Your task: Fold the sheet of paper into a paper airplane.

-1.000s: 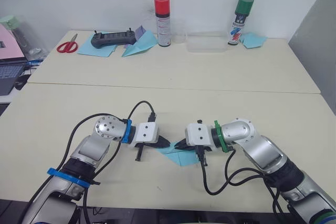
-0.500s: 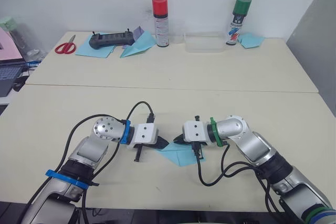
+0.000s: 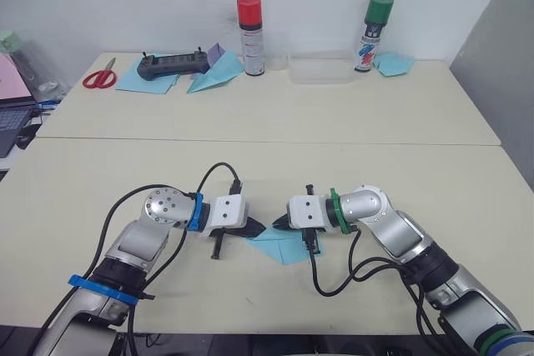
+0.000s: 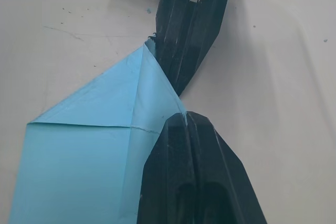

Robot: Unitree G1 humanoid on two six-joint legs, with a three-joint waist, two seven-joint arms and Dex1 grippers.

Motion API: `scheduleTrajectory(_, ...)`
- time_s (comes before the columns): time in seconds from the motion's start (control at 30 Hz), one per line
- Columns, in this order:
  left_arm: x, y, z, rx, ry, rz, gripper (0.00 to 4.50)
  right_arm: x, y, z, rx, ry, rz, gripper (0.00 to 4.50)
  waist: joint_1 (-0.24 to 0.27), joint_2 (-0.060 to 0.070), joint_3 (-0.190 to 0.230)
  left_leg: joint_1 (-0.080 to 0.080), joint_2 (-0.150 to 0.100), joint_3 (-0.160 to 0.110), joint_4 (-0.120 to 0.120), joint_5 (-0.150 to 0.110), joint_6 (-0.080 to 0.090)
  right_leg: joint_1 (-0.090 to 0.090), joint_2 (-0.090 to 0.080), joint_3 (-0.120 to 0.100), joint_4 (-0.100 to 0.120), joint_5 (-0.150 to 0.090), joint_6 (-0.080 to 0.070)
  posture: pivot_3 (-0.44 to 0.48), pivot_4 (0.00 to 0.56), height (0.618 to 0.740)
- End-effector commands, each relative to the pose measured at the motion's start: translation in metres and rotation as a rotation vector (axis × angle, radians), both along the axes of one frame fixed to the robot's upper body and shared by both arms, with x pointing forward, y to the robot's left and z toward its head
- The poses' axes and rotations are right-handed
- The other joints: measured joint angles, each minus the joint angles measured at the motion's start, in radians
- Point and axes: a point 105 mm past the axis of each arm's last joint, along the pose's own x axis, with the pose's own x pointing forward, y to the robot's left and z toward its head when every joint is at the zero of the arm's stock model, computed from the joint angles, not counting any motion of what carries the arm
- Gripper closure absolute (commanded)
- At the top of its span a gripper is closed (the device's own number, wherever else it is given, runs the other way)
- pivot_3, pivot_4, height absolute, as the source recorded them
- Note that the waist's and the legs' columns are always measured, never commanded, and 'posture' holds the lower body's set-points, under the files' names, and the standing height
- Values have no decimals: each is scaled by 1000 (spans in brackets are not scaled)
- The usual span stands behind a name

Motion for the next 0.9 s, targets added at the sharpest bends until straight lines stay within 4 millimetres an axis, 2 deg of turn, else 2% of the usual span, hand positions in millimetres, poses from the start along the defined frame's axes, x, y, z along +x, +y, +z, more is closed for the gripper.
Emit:
scheduleTrajectory(0.03,-12,5,-16,53,90,9,4500,-2,7,-4,7,-5,8,4482,-4,0,0,0,0,0,0,0,0,0,0,0,0,0,0,0,150,740)
scheduleTrajectory(0.1,-9,10,-11,53,92,48,4500,-3,7,-7,6,-5,9,4482,-10,0,0,0,0,0,-1,0,0,0,0,0,0,0,-1,0,150,740)
scheduleTrajectory(0.23,16,34,13,37,1,194,4500,-4,6,-11,1,-5,9,4482,-21,0,0,0,1,0,-2,0,0,-1,1,0,1,-1,-1,0,150,740)
scheduleTrajectory(0.3,17,40,22,17,-8,219,4500,-3,6,-11,6,-3,1,4482,-23,0,0,0,1,0,-2,0,0,-3,1,0,3,-1,-1,0,150,740)
scheduleTrajectory(0.43,8,32,33,-43,-12,194,4500,-4,7,-11,9,-4,8,4482,-22,0,1,-3,1,0,-2,0,0,-6,1,0,4,-1,-2,0,150,740)
scheduleTrajectory(0.6,13,21,47,-114,-71,208,4500,-7,9,-11,8,-5,23,4482,-18,-1,1,-5,1,0,-1,0,0,-7,1,0,3,-1,-2,0,150,740)
scheduleTrajectory(0.77,1,10,45,-124,-47,160,4500,-7,9,-10,11,-9,30,4482,-20,-1,1,-5,1,0,-1,0,0,-8,1,0,4,-1,-2,0,150,740)
scheduleTrajectory(0.9,-19,-1,18,-77,4,102,4500,-7,9,-9,11,-12,34,4482,-20,-1,1,-5,1,1,-2,0,0,-8,1,1,3,-1,-2,0,150,740)
